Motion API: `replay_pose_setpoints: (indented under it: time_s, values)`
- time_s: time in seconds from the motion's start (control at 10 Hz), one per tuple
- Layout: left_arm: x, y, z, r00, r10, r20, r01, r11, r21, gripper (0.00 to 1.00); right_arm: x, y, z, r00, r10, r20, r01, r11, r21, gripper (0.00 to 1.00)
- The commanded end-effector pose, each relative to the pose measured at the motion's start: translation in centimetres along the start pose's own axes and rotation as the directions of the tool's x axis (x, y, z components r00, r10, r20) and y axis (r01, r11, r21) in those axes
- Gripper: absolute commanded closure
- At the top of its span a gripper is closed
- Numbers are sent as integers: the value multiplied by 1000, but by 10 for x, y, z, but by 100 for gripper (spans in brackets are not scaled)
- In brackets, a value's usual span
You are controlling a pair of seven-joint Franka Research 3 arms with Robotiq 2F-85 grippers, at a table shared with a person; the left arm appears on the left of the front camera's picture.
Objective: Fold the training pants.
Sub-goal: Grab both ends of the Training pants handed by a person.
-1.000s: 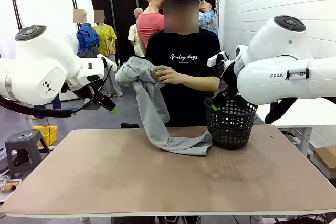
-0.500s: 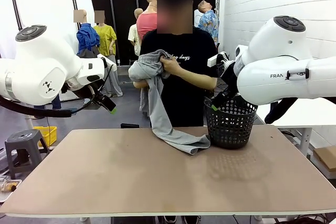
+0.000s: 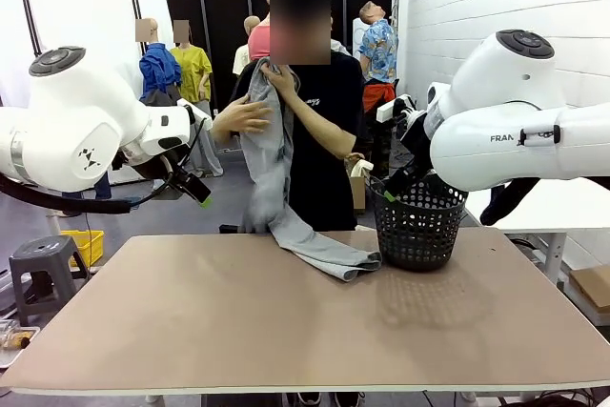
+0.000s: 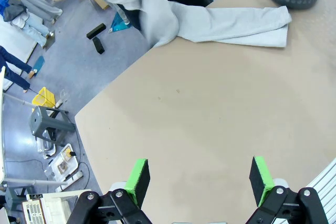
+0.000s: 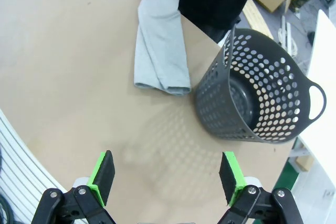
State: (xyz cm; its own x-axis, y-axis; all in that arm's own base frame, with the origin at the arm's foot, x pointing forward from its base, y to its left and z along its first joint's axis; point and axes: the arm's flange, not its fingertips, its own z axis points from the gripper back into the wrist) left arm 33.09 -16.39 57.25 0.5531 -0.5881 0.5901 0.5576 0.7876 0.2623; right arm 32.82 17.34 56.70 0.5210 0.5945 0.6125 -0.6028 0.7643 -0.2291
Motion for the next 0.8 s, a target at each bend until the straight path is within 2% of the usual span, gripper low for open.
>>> replay_pose_setpoints:
  time_s: [0.0,0.7]
  values:
    - [1,0,2,1000,0,4,0,1000,5,0,0,0,-2,1000,2,-5,-2,1000,3,0]
    - [1,0,2,1000,0,4,0,1000,5,0,0,0,-2,1000,2,-5,-2,1000,3,0]
